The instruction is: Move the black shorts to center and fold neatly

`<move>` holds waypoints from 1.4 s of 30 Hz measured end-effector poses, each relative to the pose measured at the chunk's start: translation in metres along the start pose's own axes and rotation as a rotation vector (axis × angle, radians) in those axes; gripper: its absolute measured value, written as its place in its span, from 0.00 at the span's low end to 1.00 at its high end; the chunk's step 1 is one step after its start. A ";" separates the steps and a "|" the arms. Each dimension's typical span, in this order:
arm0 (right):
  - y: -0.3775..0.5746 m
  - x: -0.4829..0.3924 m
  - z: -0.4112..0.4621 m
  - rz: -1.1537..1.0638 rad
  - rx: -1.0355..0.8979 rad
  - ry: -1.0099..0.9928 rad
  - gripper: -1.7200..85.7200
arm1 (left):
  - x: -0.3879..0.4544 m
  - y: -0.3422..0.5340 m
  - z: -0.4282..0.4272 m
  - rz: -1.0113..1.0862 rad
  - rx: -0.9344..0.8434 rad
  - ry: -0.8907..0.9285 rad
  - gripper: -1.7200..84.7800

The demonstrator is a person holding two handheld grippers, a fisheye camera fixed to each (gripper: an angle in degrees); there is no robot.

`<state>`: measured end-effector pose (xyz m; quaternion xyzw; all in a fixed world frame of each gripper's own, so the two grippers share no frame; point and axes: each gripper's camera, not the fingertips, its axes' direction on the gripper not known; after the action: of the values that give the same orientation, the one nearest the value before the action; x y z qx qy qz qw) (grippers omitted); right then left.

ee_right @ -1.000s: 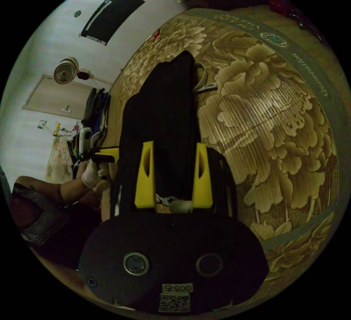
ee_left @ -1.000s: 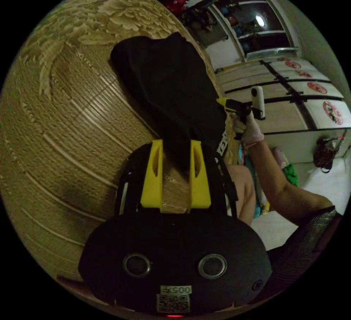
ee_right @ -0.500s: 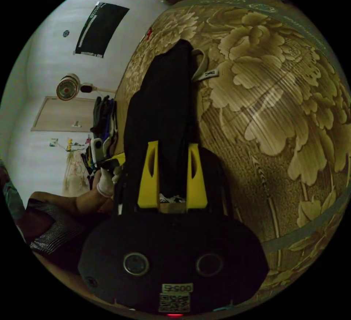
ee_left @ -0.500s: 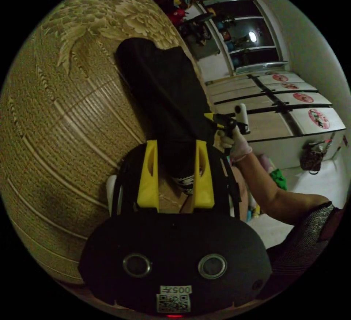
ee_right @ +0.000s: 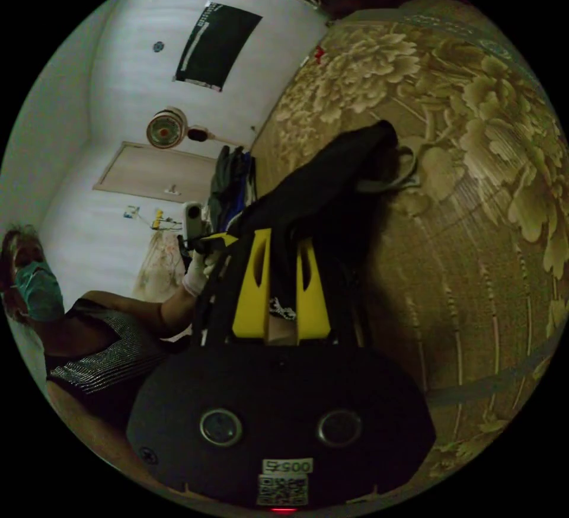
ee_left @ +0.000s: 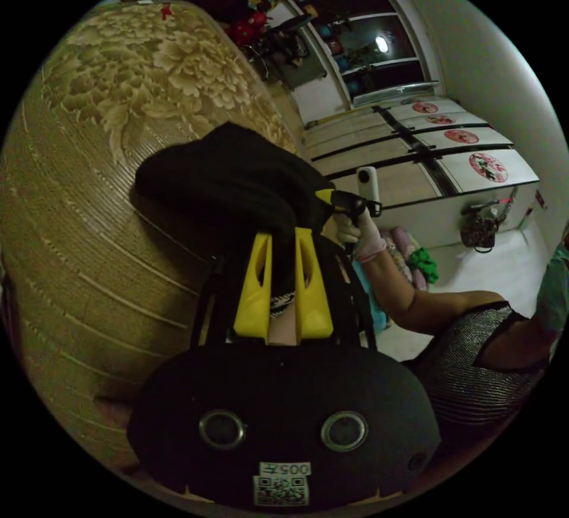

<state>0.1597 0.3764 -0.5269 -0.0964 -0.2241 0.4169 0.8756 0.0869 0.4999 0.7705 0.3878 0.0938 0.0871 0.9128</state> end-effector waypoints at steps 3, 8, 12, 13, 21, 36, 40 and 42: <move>-0.005 -0.020 0.043 -0.025 -0.011 -0.086 0.07 | 0.004 0.026 -0.059 -0.015 0.026 -0.006 0.10; -0.053 -0.079 0.122 -0.177 -0.014 -0.198 0.07 | 0.026 0.058 -0.180 0.043 0.144 -0.104 0.10; -0.093 -0.147 0.171 -0.350 0.004 -0.259 0.07 | 0.060 0.095 -0.316 0.122 0.274 -0.233 0.10; -0.106 -0.169 0.188 -0.392 0.009 -0.287 0.07 | 0.064 0.101 -0.336 0.128 0.296 -0.243 0.10; -0.183 -0.223 0.372 -0.335 -0.092 -0.124 0.09 | 0.004 0.189 -0.543 -0.144 0.503 -0.322 0.11; -0.180 -0.184 0.571 -0.470 -0.151 0.136 0.09 | -0.071 0.327 -0.602 -0.145 0.741 -0.489 0.16; -0.172 -0.181 0.626 -0.533 -0.225 0.229 0.09 | -0.085 0.304 -0.602 -0.112 0.523 -0.558 0.19; -0.175 -0.177 0.650 -0.522 -0.252 0.274 0.07 | -0.088 0.293 -0.608 -0.155 0.423 -0.594 0.15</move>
<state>-0.1255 0.1170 0.0525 -0.1985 -0.1712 0.1305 0.9562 -0.1685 1.1003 0.5776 0.5681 -0.1301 -0.1197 0.8038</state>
